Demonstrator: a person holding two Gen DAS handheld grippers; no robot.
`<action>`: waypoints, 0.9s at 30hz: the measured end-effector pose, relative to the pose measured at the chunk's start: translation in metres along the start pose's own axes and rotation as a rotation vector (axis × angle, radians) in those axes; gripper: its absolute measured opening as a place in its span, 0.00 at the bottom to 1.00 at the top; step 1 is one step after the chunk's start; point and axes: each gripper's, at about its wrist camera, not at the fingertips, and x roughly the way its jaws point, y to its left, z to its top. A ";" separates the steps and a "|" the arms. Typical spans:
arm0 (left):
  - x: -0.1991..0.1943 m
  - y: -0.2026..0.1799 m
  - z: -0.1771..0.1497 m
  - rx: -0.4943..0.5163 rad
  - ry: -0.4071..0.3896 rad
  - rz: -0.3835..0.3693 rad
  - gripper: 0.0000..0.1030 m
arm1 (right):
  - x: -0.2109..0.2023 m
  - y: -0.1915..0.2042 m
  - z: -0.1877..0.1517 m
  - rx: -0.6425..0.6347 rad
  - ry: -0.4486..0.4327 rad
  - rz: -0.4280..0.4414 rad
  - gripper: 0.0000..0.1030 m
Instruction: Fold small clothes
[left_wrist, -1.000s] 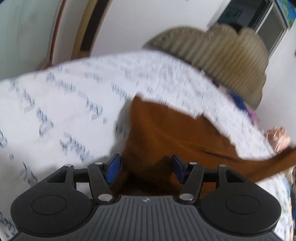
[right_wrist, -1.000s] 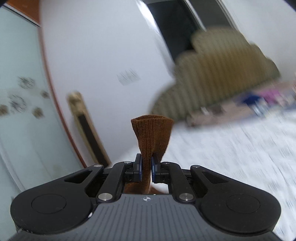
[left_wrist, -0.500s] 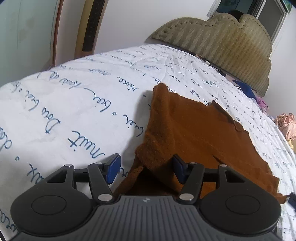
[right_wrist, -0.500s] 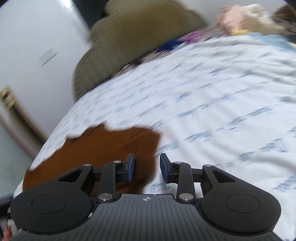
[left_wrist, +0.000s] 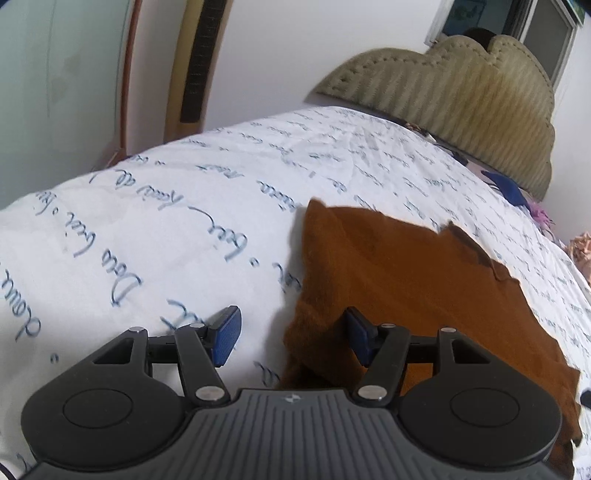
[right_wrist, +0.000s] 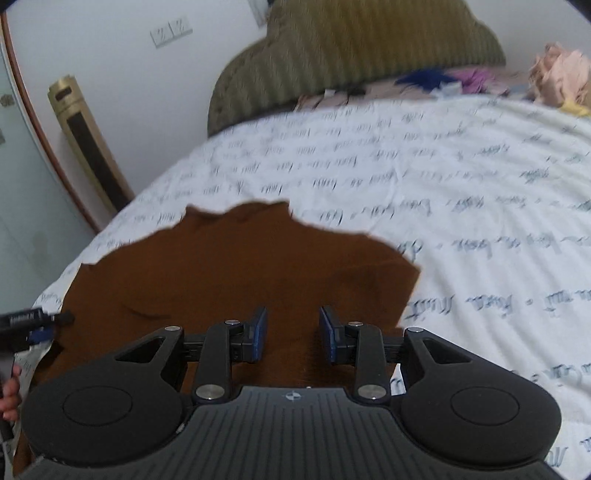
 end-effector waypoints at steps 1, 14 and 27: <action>0.003 0.002 0.002 -0.001 -0.004 0.004 0.60 | 0.000 0.002 -0.002 -0.010 0.011 0.005 0.34; 0.013 0.000 0.002 0.045 -0.031 0.055 0.67 | 0.044 0.002 -0.020 -0.055 0.006 -0.039 0.27; 0.002 -0.036 0.001 0.188 -0.038 0.041 0.65 | -0.001 0.010 -0.042 -0.111 0.025 -0.068 0.38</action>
